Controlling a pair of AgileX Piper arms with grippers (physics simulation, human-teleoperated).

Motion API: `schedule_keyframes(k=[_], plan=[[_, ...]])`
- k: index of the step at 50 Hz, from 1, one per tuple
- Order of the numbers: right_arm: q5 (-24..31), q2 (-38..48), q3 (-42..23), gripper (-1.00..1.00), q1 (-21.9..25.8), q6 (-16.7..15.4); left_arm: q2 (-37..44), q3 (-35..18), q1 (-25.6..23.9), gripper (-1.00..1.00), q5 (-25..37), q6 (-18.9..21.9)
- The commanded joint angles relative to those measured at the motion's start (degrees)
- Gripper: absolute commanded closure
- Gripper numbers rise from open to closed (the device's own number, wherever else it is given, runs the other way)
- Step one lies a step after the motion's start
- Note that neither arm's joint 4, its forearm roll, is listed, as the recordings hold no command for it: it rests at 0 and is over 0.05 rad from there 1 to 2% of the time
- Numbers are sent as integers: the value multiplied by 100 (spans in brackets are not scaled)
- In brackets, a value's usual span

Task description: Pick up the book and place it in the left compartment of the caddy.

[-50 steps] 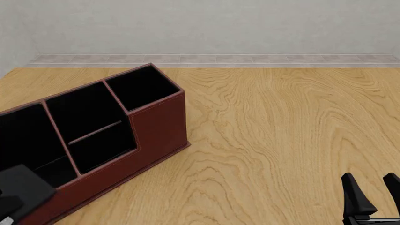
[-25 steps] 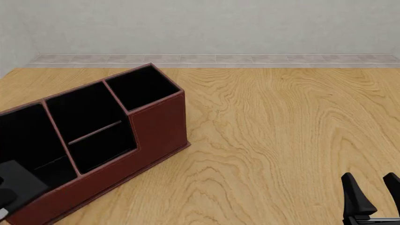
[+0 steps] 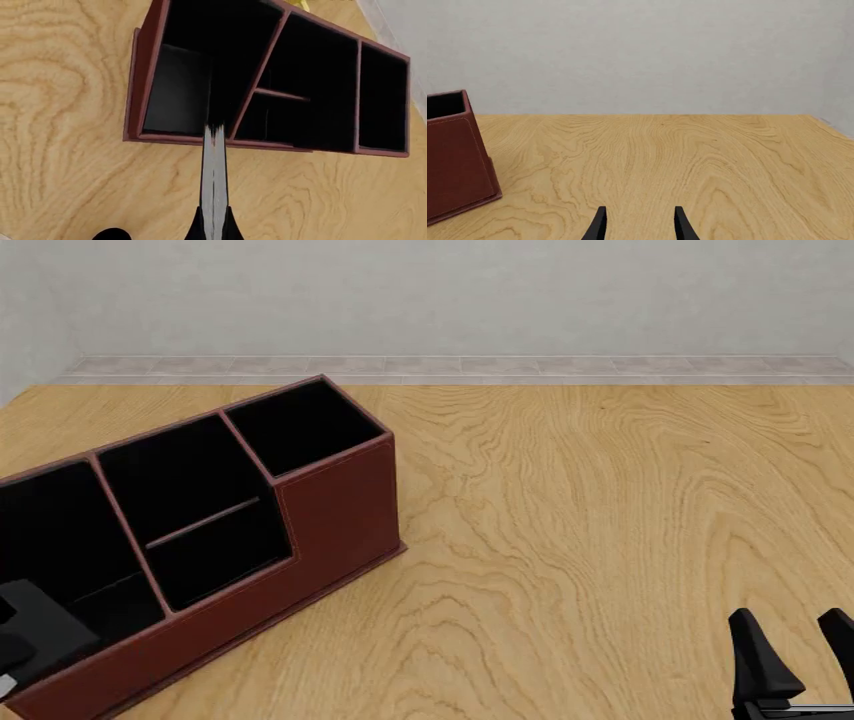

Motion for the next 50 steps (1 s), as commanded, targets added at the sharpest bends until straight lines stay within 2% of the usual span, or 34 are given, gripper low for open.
schedule_keyframes(k=[1, 13, 18, 26, 45, 48, 50], plan=[[-10, -3, 12, -100, 0, 3, 154, -169, 120, 100, 0, 229], [-10, -3, 12, -100, 0, 4, 264, -146, 209, 100, 0, 354], [-10, -2, 12, -100, 1, 3, 448, -329, 267, 100, 0, 406], [-11, -3, 12, -100, 0, 4, 505, -263, 224, 100, 0, 357], [-10, -3, 12, -100, -1, 4, 780, -588, 376, 100, 0, 462], [-10, -3, 12, -100, 1, 4, 698, -478, 361, 100, 0, 435], [-10, -3, 12, -100, 0, 3, 835, -615, 382, 100, 0, 451]])
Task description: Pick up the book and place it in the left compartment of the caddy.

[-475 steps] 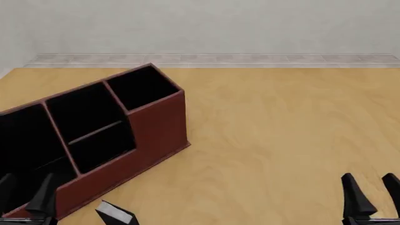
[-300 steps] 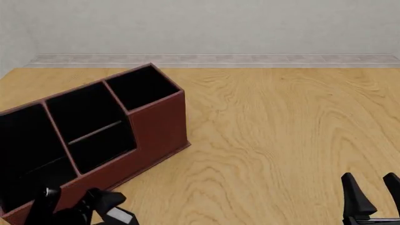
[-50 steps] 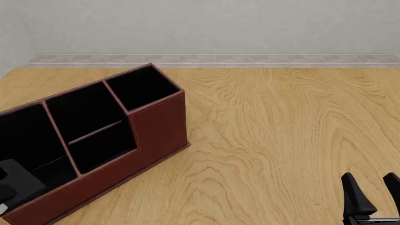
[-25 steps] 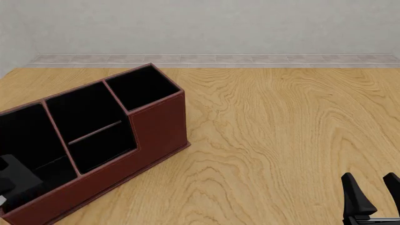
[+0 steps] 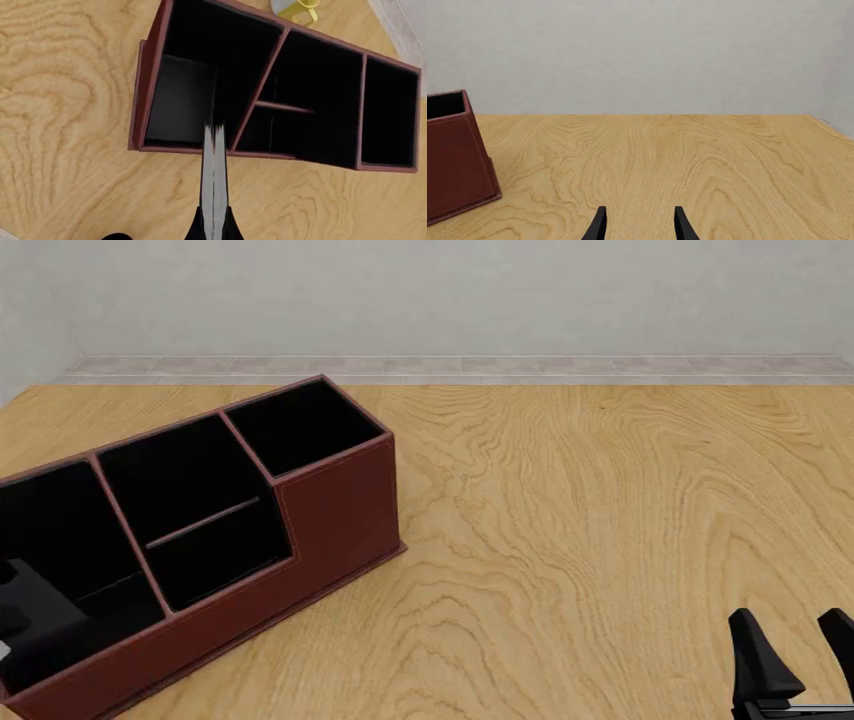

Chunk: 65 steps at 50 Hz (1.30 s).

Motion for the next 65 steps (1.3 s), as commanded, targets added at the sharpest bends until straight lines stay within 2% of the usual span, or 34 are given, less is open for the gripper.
schedule_keyframes(k=[1, 6, 14, 22, 26, 28, 49, 56, 65], plan=[[-10, -3, 12, -100, -1, 3, 142, -185, 66, 100, 0, 110], [-10, -3, 12, -100, 0, 5, 61, -52, 44, 100, 0, 88], [-10, -3, 12, -100, -1, 4, 287, -260, 114, 100, 0, 122], [-10, -3, 12, -100, 1, 5, 256, -160, 109, 100, 0, 106], [-10, -3, 12, -100, 0, 3, 468, -400, 175, 100, 0, 146], [-10, -2, 12, -100, 0, 5, 398, -332, 184, 100, 0, 145], [-10, -3, 12, -100, 0, 3, 988, -837, 446, 100, -1, 303], [-10, -2, 12, -100, 1, 5, 1039, -496, 493, 100, -284, 362], [-11, -3, 12, -100, 1, 3, 1211, -364, 494, 100, -493, 385]])
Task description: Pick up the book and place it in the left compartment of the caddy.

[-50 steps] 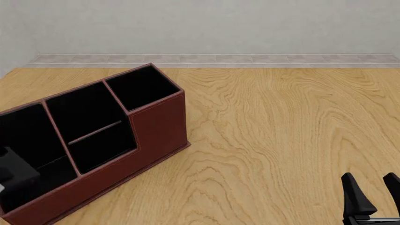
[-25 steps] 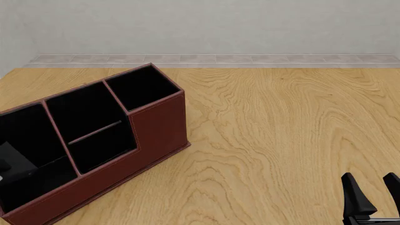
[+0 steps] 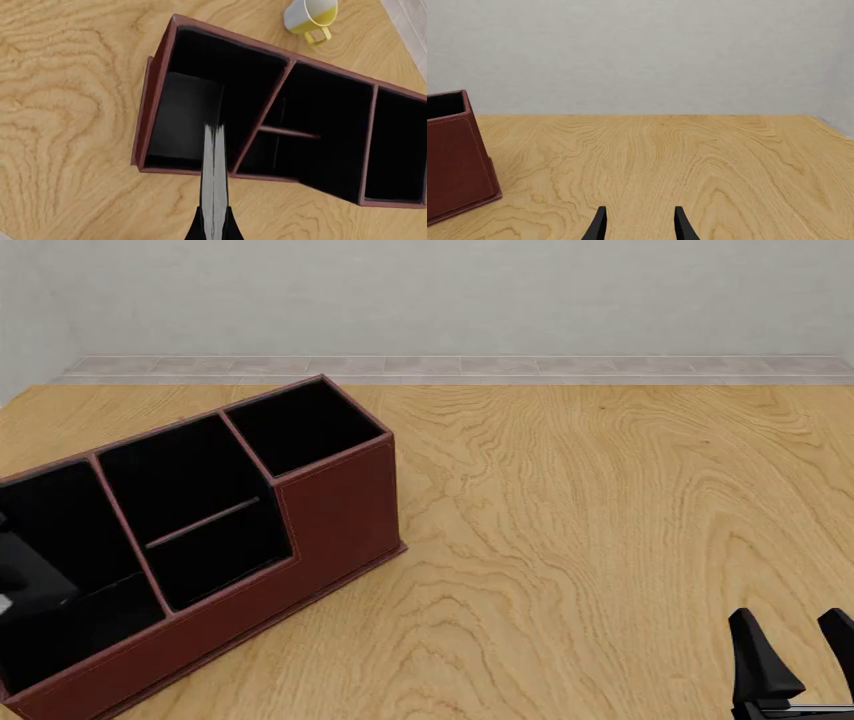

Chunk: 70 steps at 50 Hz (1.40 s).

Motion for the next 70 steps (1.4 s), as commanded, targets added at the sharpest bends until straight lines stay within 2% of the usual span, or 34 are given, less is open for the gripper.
schedule_keyframes(k=[1, 18, 70], plan=[[-10, -3, 12, -100, 0, 4, 176, 145, 38, 100, -285, 133], [-10, -2, 12, -100, 1, 4, 551, 64, 163, 100, -605, 229], [-10, -3, 12, -100, -1, 4, 1311, 490, 452, 100, -1561, 485]])
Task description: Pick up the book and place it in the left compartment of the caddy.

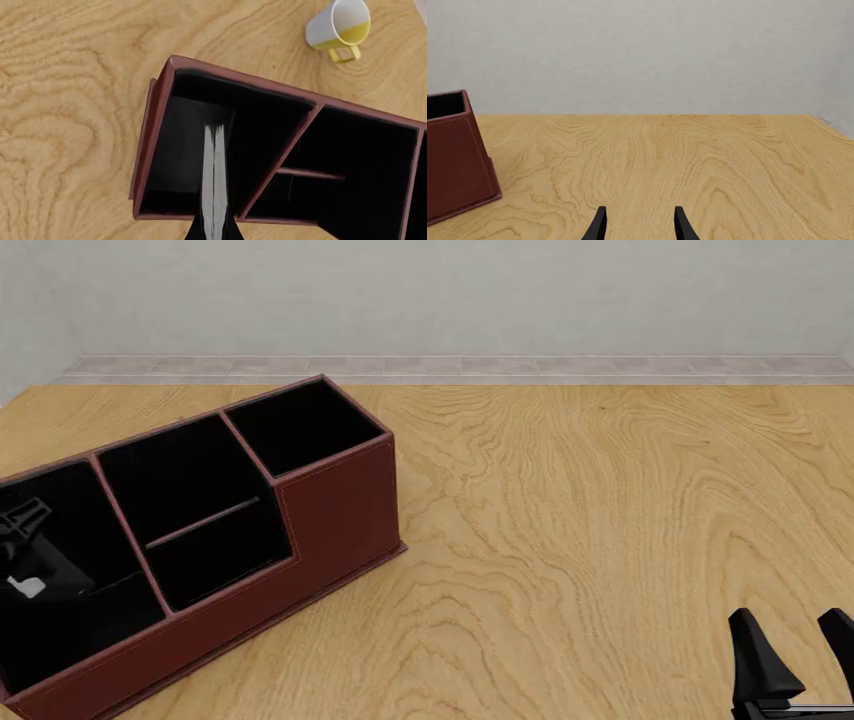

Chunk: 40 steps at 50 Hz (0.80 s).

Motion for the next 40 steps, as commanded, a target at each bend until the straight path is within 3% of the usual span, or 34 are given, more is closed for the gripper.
schedule_keyframes(k=[1, 40], plan=[[-10, -3, 12, -100, 3, 4, 121, 56, 30, 100, -211, 100], [-10, -3, 12, -100, 0, 4, 380, 371, 31, 100, -604, 175]])
